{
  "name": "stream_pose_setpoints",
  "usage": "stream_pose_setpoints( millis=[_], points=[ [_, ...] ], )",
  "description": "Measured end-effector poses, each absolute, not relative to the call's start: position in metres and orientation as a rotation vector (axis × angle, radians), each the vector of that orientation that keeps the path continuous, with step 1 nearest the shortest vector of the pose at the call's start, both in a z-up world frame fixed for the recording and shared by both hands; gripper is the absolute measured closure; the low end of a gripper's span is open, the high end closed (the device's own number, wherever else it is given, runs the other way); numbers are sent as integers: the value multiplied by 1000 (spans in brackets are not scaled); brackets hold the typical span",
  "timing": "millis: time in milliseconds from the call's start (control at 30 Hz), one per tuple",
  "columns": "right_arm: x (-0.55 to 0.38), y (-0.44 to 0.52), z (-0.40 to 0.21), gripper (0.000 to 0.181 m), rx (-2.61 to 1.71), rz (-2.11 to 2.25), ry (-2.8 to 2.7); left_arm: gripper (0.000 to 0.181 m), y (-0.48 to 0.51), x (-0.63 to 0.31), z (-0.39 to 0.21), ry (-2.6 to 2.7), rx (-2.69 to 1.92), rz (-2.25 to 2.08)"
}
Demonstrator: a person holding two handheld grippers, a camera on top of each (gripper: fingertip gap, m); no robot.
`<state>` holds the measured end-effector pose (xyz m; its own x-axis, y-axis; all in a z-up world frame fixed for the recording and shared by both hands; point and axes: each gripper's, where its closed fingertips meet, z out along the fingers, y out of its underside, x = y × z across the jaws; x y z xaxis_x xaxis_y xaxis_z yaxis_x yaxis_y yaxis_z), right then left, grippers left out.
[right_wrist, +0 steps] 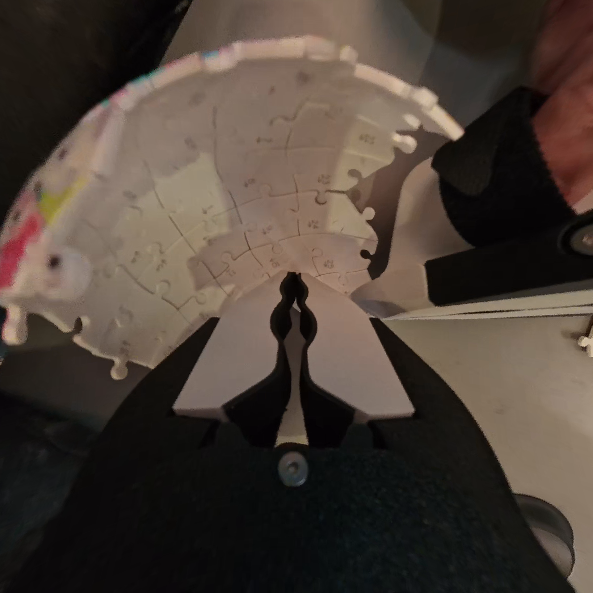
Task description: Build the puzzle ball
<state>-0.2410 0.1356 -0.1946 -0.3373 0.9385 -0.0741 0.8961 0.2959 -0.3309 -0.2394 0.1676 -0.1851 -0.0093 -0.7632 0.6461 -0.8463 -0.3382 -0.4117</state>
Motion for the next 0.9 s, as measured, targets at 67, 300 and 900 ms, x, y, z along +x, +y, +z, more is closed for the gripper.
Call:
stream_pose_setpoints(
  millis=[67, 300, 900],
  points=[
    [-241, 135, -195, 181, -1708, 471, -2424, 178, 168, -239, -186, -1744, 2144, 1274],
    [-236, 145, -170, 181, -1773, 542, -2261, 178, 167, -240, -185, -1758, 2158, 1253],
    [-240, 133, -195, 181, -1827, 498, -2423, 178, 168, -248, -184, -1728, 2196, 1271]
  ],
)
